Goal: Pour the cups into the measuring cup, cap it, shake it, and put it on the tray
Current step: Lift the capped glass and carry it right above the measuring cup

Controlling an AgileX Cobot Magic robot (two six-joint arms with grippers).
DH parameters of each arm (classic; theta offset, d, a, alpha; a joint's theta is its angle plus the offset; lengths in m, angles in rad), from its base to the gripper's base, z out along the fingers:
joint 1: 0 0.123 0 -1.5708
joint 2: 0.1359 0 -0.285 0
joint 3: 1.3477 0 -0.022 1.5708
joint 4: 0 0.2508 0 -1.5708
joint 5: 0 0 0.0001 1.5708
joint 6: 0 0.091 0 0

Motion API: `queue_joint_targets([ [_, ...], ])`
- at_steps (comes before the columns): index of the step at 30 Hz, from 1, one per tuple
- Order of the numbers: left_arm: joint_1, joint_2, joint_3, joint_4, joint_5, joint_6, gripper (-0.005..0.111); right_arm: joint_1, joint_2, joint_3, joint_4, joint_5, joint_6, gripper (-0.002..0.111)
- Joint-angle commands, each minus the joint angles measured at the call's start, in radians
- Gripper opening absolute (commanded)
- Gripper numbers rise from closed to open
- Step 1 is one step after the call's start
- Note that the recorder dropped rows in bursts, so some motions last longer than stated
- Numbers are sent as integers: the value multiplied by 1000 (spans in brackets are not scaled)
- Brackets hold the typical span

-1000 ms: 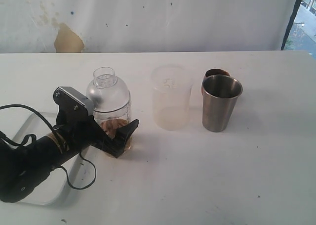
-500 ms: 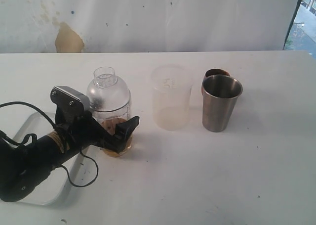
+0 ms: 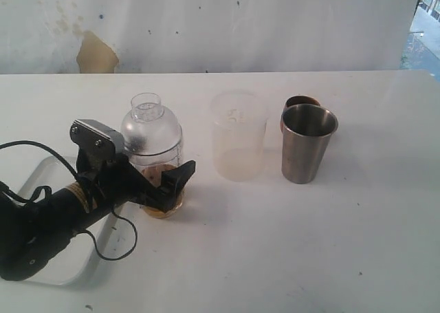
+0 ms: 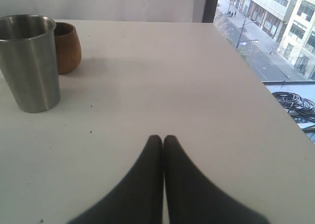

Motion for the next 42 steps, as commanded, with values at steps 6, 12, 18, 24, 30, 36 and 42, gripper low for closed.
queue_joint_targets([
  [6,-5,2,-4,4,-19,-5,105,-8,-6,6,-2,-4,4,0],
  [12,-5,2,-4,4,-19,-5,82,-8,-6,6,-2,-4,4,0],
  [18,-5,2,-4,23,-26,11,0,-8,-6,6,-2,-4,4,0],
  [24,-5,-76,-21,4,-36,101,0,-8,-6,6,-2,-4,4,0],
  [30,0,-160,-194,-60,47,130,0,-8,-6,6,-2,-4,4,0],
  [36,26,-140,-444,-53,358,240,0,-8,-6,6,-2,-4,4,0],
  [42,50,-60,-639,-19,560,320,0,-8,-6,6,-2,-4,4,0],
])
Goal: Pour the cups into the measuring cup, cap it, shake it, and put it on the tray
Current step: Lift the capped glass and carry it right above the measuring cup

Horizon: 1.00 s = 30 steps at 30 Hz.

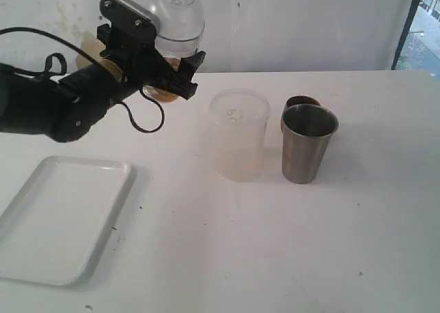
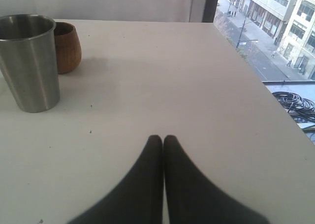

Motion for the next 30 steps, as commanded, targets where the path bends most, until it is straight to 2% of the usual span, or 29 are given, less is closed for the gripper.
queue_joint_targets([
  [1,21,51,-120,14,65,31,0,-8,-6,6,-2,-4,4,0],
  [4,33,99,-169,51,79,36,0,-8,-6,6,-2,-4,4,0],
  [11,39,211,-290,71,245,326,0,-8,-6,6,-2,-4,4,0],
  [15,39,219,-343,69,292,447,0,-8,-6,6,-2,-4,4,0],
  [23,31,219,-372,69,298,660,0,-8,-6,6,-2,-4,4,0],
  [30,31,219,-372,69,298,767,0,-8,-6,6,-2,-4,4,0],
])
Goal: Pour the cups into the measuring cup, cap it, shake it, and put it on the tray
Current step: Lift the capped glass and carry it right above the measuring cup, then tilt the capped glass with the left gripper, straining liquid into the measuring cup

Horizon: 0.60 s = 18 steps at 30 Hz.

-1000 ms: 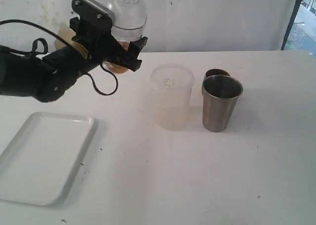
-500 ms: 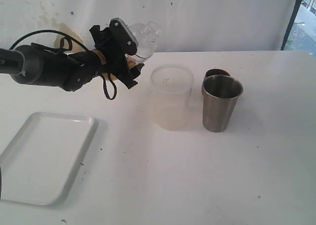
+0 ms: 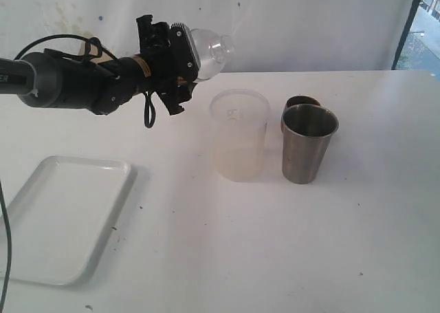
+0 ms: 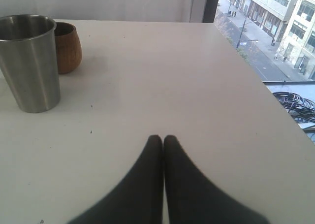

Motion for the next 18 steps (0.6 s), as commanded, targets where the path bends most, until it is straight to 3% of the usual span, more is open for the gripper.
queue_joint_targets([
  [1,-5,-19,-15,0,-48,91,0,-8,-6,6,-2,-4,4,0],
  [18,-5,-19,-15,0,-89,395,0,-8,-6,6,-2,-4,4,0],
])
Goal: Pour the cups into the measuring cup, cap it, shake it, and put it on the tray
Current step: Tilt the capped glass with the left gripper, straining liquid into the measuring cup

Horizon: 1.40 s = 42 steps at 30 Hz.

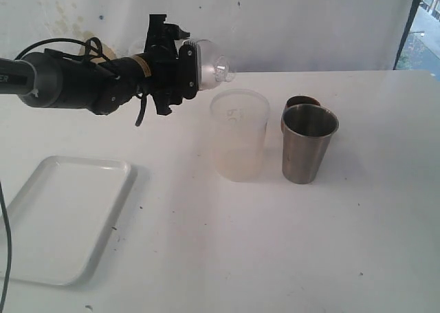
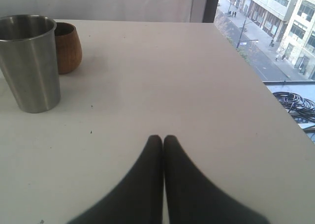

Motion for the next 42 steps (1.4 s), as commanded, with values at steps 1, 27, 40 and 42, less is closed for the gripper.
queue_joint_targets([
  [1,-3,-19,-15,0,-99,60,0,-8,-6,6,-2,-4,4,0],
  [27,-5,-24,-15,-11,-242,367,0,-8,-6,6,-2,-4,4,0],
  [40,-24,-66,-15,11,-232,430,0,-8,-6,6,-2,-4,4,0],
  [42,-24,-74,-13,11,-224,454,0,-8,-6,6,-2,-4,4,0],
])
